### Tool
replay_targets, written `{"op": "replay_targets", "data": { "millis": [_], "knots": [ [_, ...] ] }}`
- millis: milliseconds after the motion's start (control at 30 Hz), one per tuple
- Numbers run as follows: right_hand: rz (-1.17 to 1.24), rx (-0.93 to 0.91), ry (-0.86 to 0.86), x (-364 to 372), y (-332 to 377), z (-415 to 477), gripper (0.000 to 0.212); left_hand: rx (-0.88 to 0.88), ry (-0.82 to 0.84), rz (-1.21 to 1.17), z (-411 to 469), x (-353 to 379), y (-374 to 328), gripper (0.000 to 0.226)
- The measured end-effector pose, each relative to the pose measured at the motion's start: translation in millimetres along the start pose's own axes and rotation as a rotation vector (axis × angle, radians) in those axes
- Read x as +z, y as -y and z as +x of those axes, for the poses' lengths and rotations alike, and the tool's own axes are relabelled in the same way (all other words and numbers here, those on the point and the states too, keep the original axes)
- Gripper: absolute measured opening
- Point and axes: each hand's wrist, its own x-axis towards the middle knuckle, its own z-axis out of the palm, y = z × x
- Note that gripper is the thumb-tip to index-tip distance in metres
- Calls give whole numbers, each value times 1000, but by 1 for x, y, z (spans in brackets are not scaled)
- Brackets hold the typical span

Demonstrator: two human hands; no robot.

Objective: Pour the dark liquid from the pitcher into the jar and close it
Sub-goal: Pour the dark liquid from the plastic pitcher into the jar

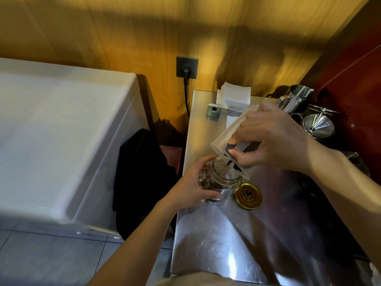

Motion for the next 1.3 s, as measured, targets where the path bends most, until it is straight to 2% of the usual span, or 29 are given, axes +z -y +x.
{"op": "replay_targets", "data": {
  "millis": [200,400,800,967,1100,1300],
  "knots": [
    [-17,-30,-4,3,-1,-1,32,-11,3,-7,0,-1,-1,90],
    [-36,-18,-12,5,-4,0,20,6,1,-13,0,-1,-1,91],
    [-30,-25,-38,4,-4,-4,24,3,1,1,2,-1,3,93],
    [-38,-32,-31,3,-3,-3,19,7,6,-13,1,-1,2,92],
    [-19,-32,-3,1,-3,-2,29,14,2,-26,0,0,0,91],
    [-14,-32,2,3,-1,-2,32,-3,0,-10,1,1,2,91]
  ]
}}
